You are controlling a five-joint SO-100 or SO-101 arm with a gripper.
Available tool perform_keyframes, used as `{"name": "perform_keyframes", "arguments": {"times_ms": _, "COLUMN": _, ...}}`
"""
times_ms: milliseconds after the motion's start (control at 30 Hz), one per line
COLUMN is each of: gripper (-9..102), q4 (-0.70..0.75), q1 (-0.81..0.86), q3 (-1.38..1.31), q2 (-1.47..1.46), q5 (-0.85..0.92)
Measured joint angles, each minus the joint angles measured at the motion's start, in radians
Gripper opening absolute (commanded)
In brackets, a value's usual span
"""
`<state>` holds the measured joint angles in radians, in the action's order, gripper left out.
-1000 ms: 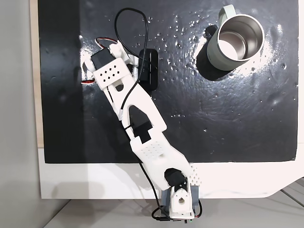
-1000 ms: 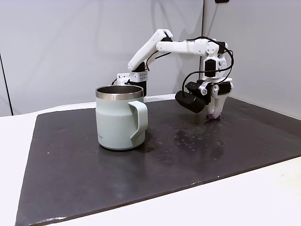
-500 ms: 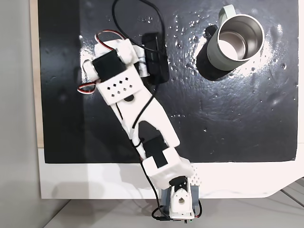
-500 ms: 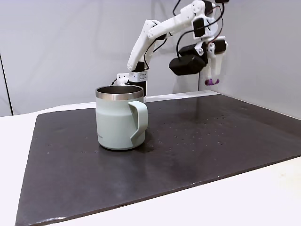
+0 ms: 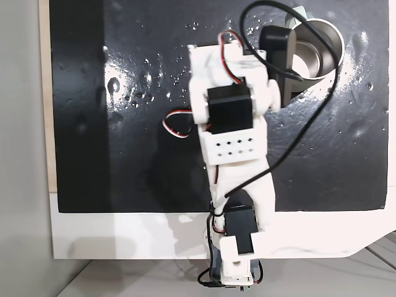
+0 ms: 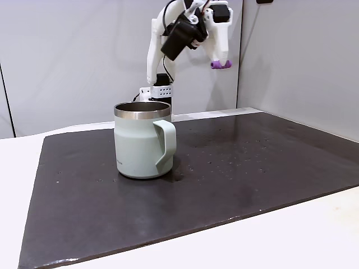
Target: Grasp a pengrip and put it in the cup.
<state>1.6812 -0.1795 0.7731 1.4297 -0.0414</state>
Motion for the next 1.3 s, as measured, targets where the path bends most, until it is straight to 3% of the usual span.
{"name": "perform_keyframes", "arguments": {"times_ms": 333, "gripper": 0, "q4": 0.0, "q1": 0.276, "q3": -0.002, "q2": 0.021, "q5": 0.112}}
{"name": "perform_keyframes", "arguments": {"times_ms": 867, "gripper": 0, "q4": 0.0, "q1": 0.465, "q3": -0.465, "q2": -0.313, "q5": 0.166}}
{"name": "perform_keyframes", "arguments": {"times_ms": 933, "gripper": 8, "q4": 0.0, "q1": 0.465, "q3": -0.469, "q2": -0.313, "q5": 0.169}}
{"name": "perform_keyframes", "arguments": {"times_ms": 1067, "gripper": 38, "q4": 0.0, "q1": 0.465, "q3": -0.469, "q2": -0.313, "q5": 0.169}}
{"name": "perform_keyframes", "arguments": {"times_ms": 1300, "gripper": 42, "q4": 0.0, "q1": 0.465, "q3": -0.436, "q2": -0.314, "q5": 0.169}}
